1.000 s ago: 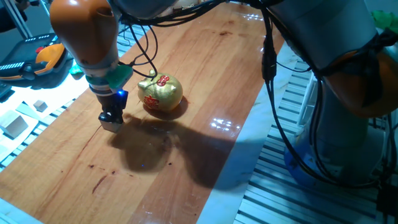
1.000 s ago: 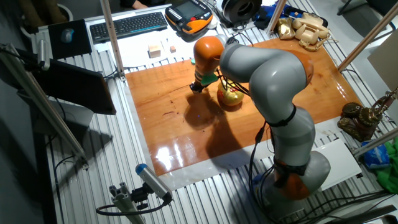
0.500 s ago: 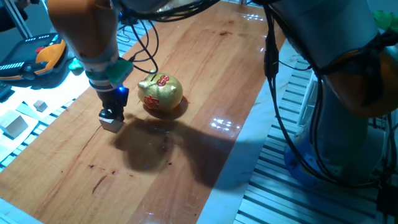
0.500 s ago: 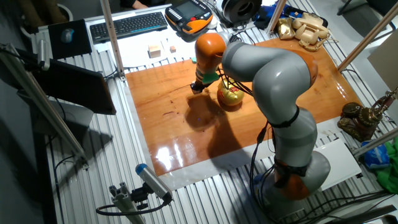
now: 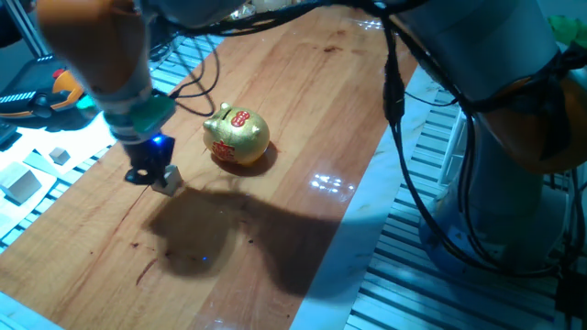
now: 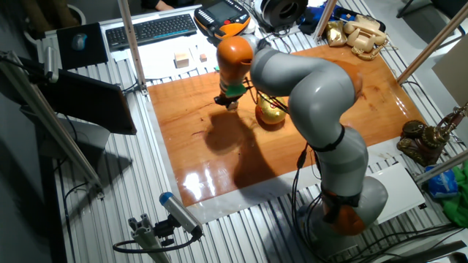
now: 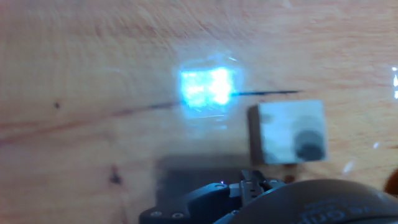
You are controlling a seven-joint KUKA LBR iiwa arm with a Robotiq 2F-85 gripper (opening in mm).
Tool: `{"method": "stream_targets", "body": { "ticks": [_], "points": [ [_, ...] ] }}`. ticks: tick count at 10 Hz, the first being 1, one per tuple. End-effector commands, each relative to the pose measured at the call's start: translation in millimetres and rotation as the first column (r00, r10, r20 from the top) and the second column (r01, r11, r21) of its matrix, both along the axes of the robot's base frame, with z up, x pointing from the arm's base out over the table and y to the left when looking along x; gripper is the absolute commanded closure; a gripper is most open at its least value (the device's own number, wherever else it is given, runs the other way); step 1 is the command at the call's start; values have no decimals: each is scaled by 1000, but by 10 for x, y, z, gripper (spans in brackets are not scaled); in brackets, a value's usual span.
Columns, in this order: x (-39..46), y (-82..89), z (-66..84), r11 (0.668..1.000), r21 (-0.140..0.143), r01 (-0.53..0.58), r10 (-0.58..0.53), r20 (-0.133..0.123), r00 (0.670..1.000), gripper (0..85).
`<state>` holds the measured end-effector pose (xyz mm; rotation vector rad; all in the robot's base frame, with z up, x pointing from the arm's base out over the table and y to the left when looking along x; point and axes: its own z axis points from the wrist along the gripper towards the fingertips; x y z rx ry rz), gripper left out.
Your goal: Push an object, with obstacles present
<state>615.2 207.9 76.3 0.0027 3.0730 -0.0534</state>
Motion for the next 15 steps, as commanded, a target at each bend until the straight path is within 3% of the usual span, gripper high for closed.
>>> {"method": "stream_targets", "body": {
  "ticks": [1, 3, 7, 8, 11, 15],
  "points": [
    [42, 17, -39, 1000, -2, 2, -2, 11, 1000, 850],
    [150, -16, -144, 1000, -5, -14, 14, 41, 999, 850],
    [272, -46, -156, 999, -22, -40, 41, 48, 998, 850],
    [285, -67, -164, 997, -43, -68, 70, 47, 996, 850],
    [267, -93, -169, 986, -96, -138, 140, 16, 990, 850],
    [218, -204, -241, 987, -76, -140, 142, 21, 990, 850]
  ]
}}
